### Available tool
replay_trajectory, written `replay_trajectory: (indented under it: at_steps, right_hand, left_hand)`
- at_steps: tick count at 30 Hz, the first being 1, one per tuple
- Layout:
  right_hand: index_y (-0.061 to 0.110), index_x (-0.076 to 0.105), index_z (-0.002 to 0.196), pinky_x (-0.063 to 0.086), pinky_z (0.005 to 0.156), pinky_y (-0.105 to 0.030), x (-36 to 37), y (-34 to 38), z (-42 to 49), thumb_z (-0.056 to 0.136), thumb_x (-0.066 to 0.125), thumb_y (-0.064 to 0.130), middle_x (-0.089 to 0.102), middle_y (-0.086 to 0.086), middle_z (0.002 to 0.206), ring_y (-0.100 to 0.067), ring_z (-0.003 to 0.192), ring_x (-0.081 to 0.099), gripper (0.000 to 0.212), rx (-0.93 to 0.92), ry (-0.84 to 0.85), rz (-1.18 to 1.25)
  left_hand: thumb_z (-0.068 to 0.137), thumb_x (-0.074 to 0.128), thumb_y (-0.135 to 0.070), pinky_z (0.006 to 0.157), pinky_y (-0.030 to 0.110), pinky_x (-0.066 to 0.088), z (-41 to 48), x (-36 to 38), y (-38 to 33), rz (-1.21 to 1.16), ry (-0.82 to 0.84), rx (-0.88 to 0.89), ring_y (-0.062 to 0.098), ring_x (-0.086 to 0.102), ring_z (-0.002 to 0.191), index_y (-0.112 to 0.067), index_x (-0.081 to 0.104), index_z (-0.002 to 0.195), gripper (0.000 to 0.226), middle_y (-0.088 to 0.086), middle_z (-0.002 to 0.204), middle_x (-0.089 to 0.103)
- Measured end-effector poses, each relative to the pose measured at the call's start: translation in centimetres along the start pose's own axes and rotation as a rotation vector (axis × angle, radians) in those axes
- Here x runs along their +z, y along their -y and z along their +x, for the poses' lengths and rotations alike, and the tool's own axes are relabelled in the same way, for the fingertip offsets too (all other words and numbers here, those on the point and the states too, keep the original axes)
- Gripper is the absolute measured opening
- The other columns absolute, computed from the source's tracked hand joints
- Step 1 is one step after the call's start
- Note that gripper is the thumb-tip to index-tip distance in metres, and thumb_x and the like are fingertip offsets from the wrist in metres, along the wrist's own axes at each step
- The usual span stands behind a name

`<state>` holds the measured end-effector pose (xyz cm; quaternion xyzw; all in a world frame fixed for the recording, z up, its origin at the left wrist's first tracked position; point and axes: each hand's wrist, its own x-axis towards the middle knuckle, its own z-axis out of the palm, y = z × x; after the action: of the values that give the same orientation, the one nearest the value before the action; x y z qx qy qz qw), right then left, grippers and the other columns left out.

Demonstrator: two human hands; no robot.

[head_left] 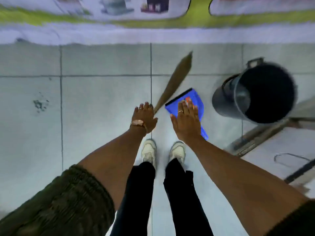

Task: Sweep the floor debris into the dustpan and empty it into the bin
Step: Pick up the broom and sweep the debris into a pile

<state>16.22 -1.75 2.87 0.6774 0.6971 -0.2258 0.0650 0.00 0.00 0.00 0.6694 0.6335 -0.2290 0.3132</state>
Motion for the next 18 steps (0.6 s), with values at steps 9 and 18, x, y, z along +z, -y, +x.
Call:
replay_trajectory:
  at_steps: [9, 18]
  right_hand:
    - [0.003, 0.020, 0.149, 0.002, 0.122, -0.048, 23.9, -5.9, 9.3, 0.099, 0.031, 0.039, 0.018, -0.014, 0.160, -0.032, 0.149, 0.003, 0.063, -0.037, 0.172, -0.109]
    - [0.003, 0.020, 0.149, 0.000, 0.122, -0.050, 25.5, -5.7, 10.0, 0.098, 0.032, 0.042, 0.016, -0.014, 0.160, -0.031, 0.149, 0.001, 0.065, -0.112, 0.239, -0.203]
  left_hand:
    - [0.090, 0.056, -0.030, 0.099, 0.049, 0.042, 19.8, 18.2, 1.4, -0.167, -0.004, -0.092, 0.038, 0.043, 0.128, -0.006, 0.037, 0.137, 0.057, 0.020, 0.138, 0.043]
    - [0.099, 0.035, -0.016, 0.090, 0.054, 0.045, 21.3, 19.7, 1.5, -0.261, -0.137, -0.207, 0.044, 0.049, 0.118, -0.004, 0.026, 0.143, 0.047, 0.025, 0.134, 0.044]
